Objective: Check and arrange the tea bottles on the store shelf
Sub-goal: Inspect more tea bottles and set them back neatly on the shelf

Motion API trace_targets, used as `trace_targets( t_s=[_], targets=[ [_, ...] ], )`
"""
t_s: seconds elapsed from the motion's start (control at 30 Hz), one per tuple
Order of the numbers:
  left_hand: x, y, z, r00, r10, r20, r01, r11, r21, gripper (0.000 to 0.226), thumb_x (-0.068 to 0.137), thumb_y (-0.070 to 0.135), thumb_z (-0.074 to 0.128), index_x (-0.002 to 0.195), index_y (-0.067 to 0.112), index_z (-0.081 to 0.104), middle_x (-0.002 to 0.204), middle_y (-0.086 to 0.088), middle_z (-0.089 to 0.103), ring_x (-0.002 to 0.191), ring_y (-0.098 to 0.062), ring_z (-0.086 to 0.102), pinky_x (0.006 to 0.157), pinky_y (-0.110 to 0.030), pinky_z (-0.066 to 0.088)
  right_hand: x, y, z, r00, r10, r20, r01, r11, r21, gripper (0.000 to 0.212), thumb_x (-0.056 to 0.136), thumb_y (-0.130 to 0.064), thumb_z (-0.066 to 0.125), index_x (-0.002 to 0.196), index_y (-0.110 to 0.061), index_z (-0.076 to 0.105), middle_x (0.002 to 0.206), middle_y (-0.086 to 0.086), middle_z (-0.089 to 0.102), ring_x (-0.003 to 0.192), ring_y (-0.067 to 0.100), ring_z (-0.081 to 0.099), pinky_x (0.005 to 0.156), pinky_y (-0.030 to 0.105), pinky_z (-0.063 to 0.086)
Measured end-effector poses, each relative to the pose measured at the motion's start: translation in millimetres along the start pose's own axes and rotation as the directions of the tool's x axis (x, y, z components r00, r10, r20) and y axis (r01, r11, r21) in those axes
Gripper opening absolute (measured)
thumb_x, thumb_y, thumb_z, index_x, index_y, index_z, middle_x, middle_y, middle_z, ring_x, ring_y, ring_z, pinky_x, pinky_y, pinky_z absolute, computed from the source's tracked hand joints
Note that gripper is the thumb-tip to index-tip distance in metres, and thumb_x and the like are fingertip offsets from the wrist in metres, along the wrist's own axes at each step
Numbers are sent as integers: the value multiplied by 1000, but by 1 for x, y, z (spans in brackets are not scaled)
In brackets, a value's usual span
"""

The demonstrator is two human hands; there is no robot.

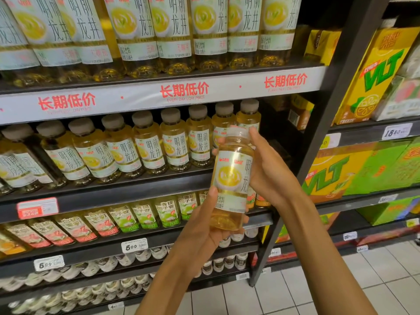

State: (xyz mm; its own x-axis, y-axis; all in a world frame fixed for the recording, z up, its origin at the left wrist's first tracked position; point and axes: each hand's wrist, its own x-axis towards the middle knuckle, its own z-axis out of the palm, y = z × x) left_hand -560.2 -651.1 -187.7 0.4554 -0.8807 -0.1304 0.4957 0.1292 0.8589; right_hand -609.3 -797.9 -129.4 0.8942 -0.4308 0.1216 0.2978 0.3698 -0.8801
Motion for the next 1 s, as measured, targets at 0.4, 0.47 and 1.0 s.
trace_targets(
  t_s=[0.4, 0.47, 1.0],
  targets=[
    [18, 4, 3, 953, 302, 11, -274, 849, 452, 64, 68, 3, 81, 122, 17, 50, 114, -4, 66, 105, -13, 65, 85, -25, 52, -21, -8, -1, 945, -197, 260, 252, 947, -198, 55, 85, -27, 68, 135, -21, 47, 127, 2, 62, 122, 20, 55, 93, 29, 47],
    [22, 6, 2, 928, 372, 26, -335, 799, 499, 64, 71, 11, 80, 126, 21, 49, 118, 0, 64, 107, -8, 63, 85, -21, 50, -24, -12, -5, 935, -211, 285, 280, 933, -228, 55, 83, -23, 69, 134, -20, 49, 135, 3, 56, 128, 21, 49, 96, 30, 46],
    [65, -10, 17, 916, 371, -151, -275, 857, 436, 53, 69, 4, 82, 109, 23, 53, 102, 4, 69, 94, -3, 67, 74, -13, 51, -18, -14, -27, 955, -290, 63, 282, 820, -498, 78, 78, 0, 73, 141, -24, 35, 134, -5, 54, 121, 10, 55, 97, 28, 48]
  ],
)
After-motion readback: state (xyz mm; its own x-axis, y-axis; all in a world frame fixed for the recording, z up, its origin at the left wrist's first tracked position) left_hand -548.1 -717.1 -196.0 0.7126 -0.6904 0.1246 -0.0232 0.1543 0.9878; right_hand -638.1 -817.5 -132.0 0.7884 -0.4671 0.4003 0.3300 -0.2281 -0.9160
